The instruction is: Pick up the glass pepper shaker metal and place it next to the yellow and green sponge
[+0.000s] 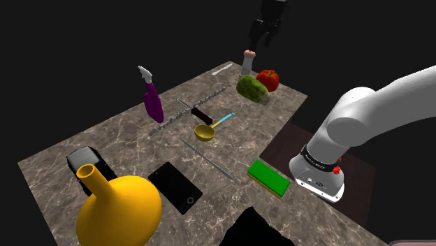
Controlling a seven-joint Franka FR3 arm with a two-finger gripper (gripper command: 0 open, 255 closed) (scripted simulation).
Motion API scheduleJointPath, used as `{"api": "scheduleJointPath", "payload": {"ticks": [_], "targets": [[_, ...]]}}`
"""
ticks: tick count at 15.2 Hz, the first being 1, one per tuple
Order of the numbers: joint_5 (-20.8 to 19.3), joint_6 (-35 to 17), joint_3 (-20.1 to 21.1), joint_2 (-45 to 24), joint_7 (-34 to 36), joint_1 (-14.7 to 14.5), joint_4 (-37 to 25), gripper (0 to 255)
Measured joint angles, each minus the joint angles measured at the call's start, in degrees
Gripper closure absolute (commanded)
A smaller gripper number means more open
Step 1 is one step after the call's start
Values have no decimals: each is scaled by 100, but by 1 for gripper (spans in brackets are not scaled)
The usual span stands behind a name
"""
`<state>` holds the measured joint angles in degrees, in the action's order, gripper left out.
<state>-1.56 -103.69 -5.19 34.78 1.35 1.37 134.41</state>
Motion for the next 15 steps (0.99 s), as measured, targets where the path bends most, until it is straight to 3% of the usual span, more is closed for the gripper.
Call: {"api": "scheduleJointPath", "payload": {"ticks": [8,15], "targets": [[-182,-841,-632,-1355,-696,220,-571,0],[-34,-1361,-1113,-2611,-1344,384,-1352,0]]}}
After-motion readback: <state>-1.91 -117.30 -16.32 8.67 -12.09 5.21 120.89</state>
